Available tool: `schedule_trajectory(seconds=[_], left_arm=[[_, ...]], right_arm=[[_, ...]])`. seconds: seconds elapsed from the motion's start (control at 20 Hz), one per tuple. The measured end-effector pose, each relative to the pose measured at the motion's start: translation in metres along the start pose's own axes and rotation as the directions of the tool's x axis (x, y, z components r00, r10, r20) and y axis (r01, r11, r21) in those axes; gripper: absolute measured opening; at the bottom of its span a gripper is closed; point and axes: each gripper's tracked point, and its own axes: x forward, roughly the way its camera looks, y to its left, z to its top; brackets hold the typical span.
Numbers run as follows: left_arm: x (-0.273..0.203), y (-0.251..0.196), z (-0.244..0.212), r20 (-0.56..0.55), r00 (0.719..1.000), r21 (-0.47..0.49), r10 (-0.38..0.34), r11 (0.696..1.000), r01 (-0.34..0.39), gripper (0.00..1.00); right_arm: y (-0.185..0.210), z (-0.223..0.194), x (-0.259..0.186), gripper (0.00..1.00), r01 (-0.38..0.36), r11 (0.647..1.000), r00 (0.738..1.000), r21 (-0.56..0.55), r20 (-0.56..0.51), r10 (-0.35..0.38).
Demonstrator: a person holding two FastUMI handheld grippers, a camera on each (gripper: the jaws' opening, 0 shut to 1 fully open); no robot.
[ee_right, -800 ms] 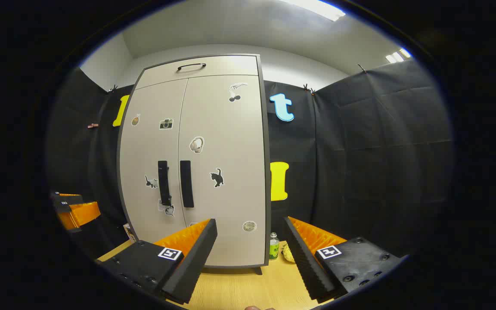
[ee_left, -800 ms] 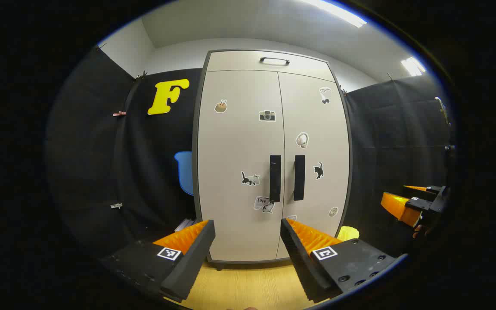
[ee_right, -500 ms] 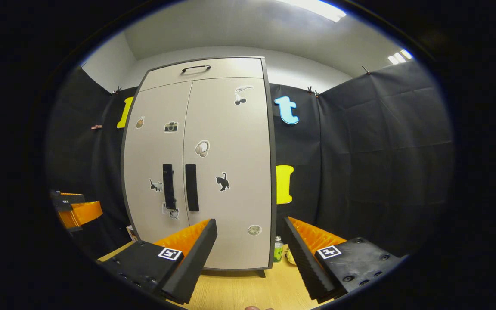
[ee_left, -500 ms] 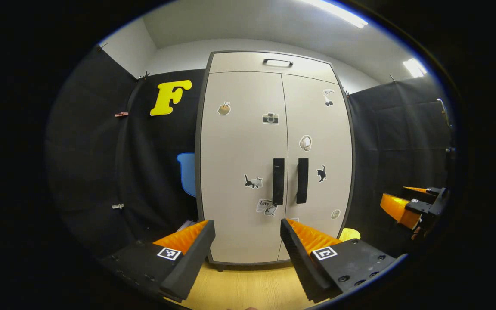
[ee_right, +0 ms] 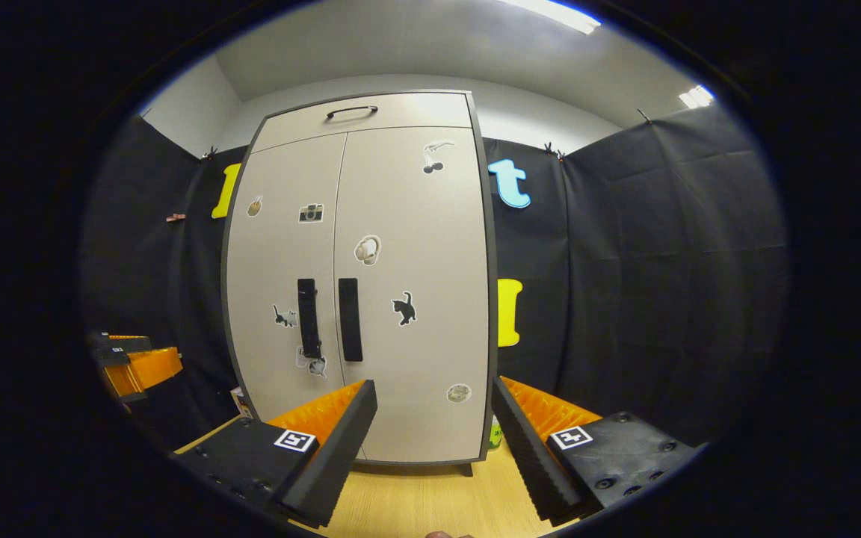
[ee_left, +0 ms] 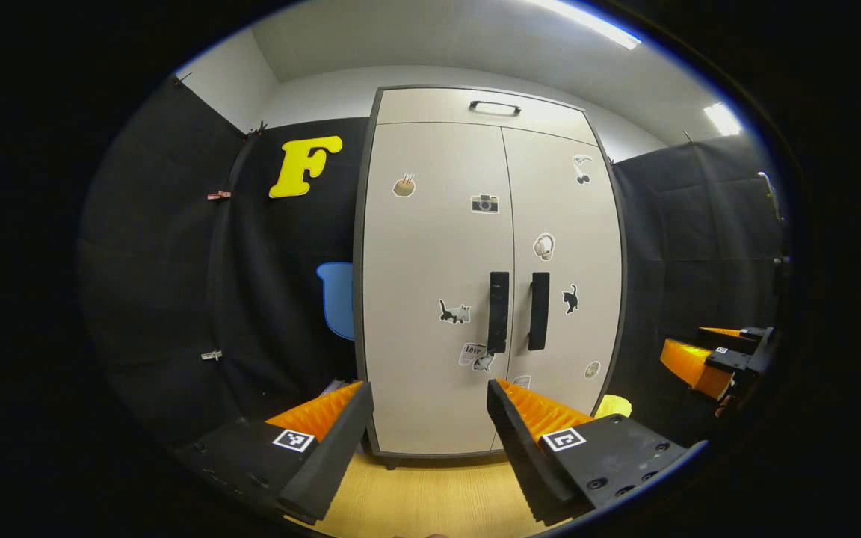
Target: Open the right door of the double-door shoe cabinet with the right hand, and open the left door with the left hand.
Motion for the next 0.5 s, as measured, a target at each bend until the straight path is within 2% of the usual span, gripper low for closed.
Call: schedule_trajectory(seconds=[0.25,0.5], left_arm=[[-0.01,0.016,-0.008,0.0,1.0,-0.005,0.003,1.0,-0.003,0.95],[-0.018,0.024,-0.024,-0.012,0.999,-0.035,-0.031,0.999,0.031,0.95]], right_arm=[[0.014,-0.011,-0.001,0.98,0.02,1.0,0.998,0.005,-0.057,-0.02],[0.028,-0.004,0.001,0.98,0.039,0.998,0.998,-0.046,-0.048,-0.041]])
